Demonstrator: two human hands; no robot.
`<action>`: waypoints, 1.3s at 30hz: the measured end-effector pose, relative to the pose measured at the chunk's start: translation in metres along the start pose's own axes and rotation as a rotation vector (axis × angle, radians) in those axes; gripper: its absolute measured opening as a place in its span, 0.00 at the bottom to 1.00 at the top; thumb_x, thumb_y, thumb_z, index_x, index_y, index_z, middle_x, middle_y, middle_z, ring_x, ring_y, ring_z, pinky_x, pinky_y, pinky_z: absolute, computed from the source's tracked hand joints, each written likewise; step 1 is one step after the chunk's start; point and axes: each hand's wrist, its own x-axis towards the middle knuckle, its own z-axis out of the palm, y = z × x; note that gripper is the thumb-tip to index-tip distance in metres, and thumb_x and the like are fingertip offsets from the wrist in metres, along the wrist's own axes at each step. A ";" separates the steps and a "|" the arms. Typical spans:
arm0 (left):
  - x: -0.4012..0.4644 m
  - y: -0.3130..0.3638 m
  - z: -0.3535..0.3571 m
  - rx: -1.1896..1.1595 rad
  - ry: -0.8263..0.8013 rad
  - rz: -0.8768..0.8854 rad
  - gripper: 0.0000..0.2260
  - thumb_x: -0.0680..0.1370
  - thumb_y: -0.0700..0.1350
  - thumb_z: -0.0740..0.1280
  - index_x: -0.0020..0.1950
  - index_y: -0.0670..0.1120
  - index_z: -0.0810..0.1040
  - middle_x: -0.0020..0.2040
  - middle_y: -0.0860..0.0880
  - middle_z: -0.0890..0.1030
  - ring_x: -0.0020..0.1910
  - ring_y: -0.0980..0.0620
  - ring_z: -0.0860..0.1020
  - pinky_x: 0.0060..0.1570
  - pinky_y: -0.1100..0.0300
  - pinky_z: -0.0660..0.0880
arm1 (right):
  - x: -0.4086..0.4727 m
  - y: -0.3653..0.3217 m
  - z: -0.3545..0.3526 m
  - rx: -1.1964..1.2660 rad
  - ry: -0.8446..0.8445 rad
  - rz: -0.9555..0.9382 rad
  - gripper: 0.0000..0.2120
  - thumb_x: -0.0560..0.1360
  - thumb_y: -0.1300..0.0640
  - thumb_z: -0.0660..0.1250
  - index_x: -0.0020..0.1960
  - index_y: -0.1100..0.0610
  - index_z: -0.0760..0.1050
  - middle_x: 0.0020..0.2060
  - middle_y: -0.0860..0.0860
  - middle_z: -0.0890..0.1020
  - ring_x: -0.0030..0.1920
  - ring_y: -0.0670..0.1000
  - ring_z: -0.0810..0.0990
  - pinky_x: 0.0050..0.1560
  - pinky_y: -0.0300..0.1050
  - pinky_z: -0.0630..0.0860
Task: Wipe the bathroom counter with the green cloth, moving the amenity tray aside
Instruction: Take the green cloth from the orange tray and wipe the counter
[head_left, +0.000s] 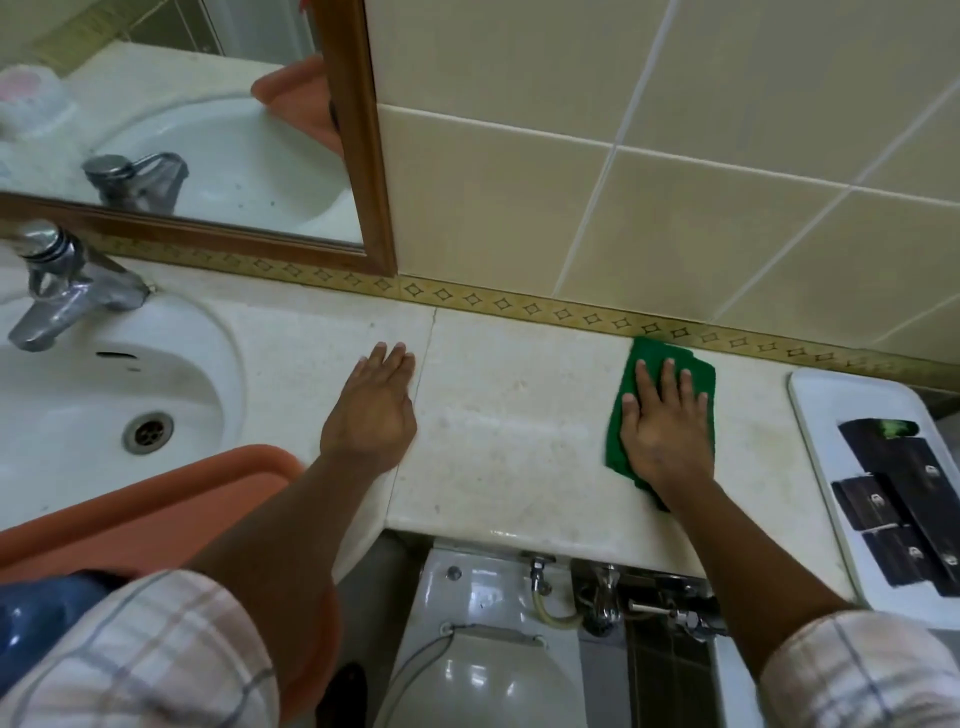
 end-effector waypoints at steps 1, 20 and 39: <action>0.000 0.001 0.001 0.005 -0.005 -0.005 0.23 0.82 0.45 0.52 0.77 0.43 0.59 0.79 0.47 0.58 0.78 0.49 0.53 0.76 0.54 0.47 | -0.007 -0.012 0.001 -0.001 -0.002 0.004 0.32 0.80 0.40 0.36 0.81 0.52 0.47 0.80 0.59 0.50 0.79 0.60 0.47 0.77 0.61 0.46; 0.000 0.001 -0.002 0.023 -0.060 0.004 0.24 0.82 0.46 0.52 0.78 0.43 0.58 0.79 0.47 0.58 0.78 0.49 0.52 0.76 0.51 0.50 | -0.064 0.035 0.007 0.010 0.015 0.006 0.30 0.81 0.41 0.39 0.80 0.51 0.50 0.79 0.58 0.53 0.79 0.60 0.49 0.77 0.62 0.50; 0.002 0.051 0.001 0.002 -0.084 0.178 0.30 0.80 0.55 0.44 0.77 0.41 0.58 0.78 0.44 0.59 0.78 0.45 0.53 0.76 0.48 0.50 | -0.102 0.007 0.011 0.105 -0.025 -0.163 0.28 0.81 0.41 0.41 0.80 0.46 0.47 0.80 0.52 0.47 0.79 0.55 0.41 0.77 0.57 0.39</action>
